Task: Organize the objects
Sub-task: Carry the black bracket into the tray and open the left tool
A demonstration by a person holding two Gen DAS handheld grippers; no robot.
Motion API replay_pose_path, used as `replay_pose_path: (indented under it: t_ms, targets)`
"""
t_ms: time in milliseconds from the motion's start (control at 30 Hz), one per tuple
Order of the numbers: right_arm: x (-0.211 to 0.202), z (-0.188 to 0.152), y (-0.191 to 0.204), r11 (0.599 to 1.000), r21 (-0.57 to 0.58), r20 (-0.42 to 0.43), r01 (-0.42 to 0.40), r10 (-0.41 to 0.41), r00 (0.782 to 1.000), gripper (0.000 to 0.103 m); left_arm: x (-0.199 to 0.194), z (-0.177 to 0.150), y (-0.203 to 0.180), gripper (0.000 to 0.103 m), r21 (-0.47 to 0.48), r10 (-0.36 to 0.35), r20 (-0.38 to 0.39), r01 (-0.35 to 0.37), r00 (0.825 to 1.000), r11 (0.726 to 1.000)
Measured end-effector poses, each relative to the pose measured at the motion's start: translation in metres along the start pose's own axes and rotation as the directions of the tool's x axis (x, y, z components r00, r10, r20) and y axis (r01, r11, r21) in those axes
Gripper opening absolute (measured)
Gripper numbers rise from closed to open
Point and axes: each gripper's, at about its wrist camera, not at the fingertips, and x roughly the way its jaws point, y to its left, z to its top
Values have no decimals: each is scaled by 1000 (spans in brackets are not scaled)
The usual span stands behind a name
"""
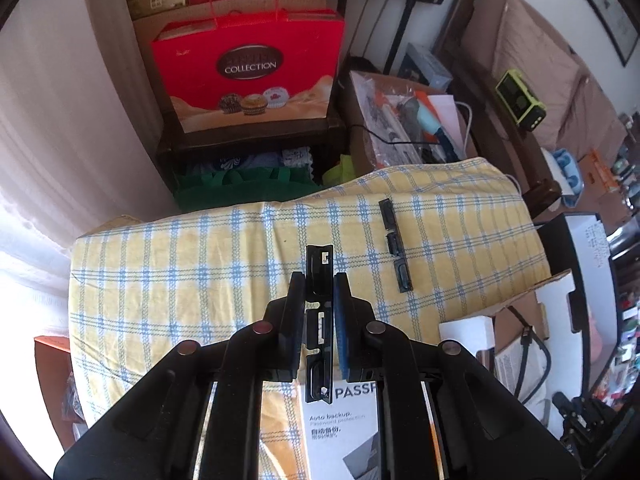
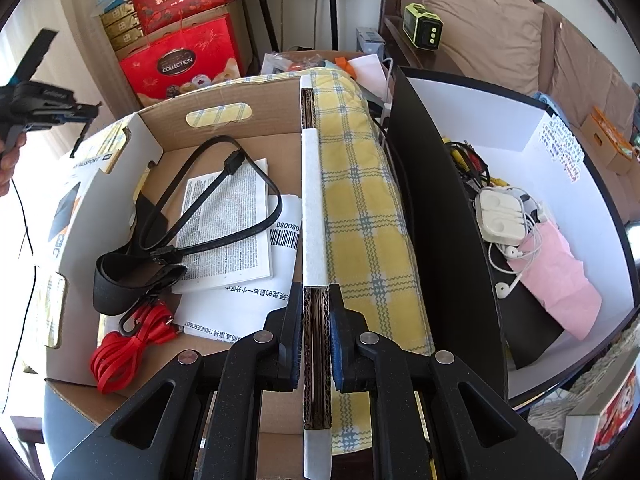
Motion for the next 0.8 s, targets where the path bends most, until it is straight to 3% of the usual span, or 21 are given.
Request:
replay_pose_path:
  t_ms: [233, 367, 533, 800]
  targets:
    - [0, 0, 3, 1000, -11, 2, 9, -9, 1000, 10, -56, -27, -15, 13, 70, -82, 64, 77, 995, 995]
    - [-1, 0, 1, 1000, -2, 2, 2, -2, 1000, 10, -77, -38, -38, 13, 100, -173, 69, 165, 983, 981]
    - [-1, 0, 0, 1000, 2, 0, -5, 5, 1000, 10, -83, -53, -80, 13, 156, -258, 36, 250, 965, 956]
    - [0, -1, 0, 1000, -1, -2, -3, 3, 1000, 10, -62, -70, -138, 13, 232, -267, -29, 266, 963, 936]
